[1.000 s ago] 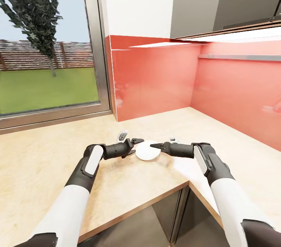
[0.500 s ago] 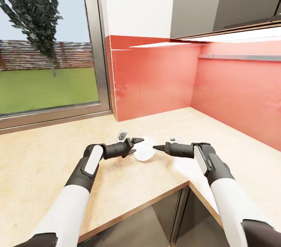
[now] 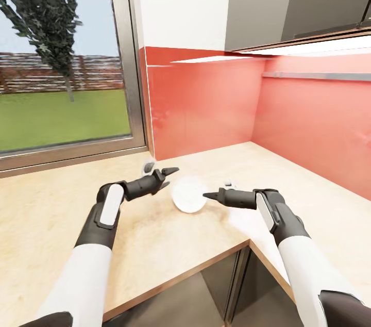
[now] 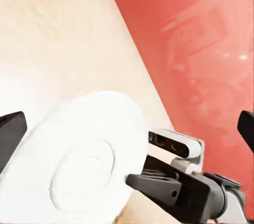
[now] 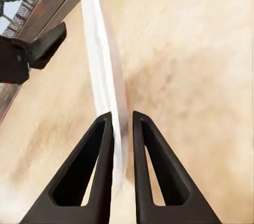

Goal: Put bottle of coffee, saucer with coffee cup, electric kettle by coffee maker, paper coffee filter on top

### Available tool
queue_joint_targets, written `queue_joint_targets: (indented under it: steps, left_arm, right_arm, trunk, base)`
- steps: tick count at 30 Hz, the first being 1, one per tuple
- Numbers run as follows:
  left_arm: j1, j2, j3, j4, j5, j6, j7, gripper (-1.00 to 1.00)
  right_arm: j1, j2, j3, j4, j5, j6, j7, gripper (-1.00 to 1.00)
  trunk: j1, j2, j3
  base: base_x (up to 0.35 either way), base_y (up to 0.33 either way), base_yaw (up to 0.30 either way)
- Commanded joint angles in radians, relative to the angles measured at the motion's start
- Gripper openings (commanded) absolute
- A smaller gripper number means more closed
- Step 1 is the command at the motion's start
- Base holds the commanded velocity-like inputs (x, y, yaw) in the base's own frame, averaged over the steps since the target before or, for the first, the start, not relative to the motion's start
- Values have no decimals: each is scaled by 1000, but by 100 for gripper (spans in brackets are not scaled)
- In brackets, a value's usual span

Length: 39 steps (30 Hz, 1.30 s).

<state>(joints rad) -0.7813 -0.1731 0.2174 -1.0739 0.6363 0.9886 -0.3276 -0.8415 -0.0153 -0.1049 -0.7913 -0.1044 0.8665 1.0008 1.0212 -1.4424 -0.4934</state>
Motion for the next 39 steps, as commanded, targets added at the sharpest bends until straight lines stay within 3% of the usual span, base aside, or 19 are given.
queue_joint_targets:
  steps: [1,4,10,33,39]
  left_arm:
    - [-1,-1,8,-13,-9,6,-10,100]
    - [-1,-1,16,-99,-9,7,-81,100]
    - [-1,-1,17,-131,-9,7,-162,100]
    - [-1,-1,17,-135,-9,7,-173,100]
    - [-1,-1,16,-135,-9,7,-173,100]
  right_arm:
    - [-1,0,-1,0,-12,12,-2,-100]
    - [-1,-3,-2,0,-19,12,1,-100]
    - [-1,-7,-2,0,-44,12,2,-100]
    - [-1,-8,-4,0,-49,12,4,-100]
    - [-1,-8,-4,0,-76,13,4,-100]
  trunk:
    - [0,-1,-1]
    - [0,-1,-1]
    - [0,-1,-1]
    - [0,-1,-1]
    - [0,-1,-1]
  base:
    - [0,0,0]
    - [0,0,0]
    - [-14,0,0]
    - [-192,0,0]
    - [-32,0,1]
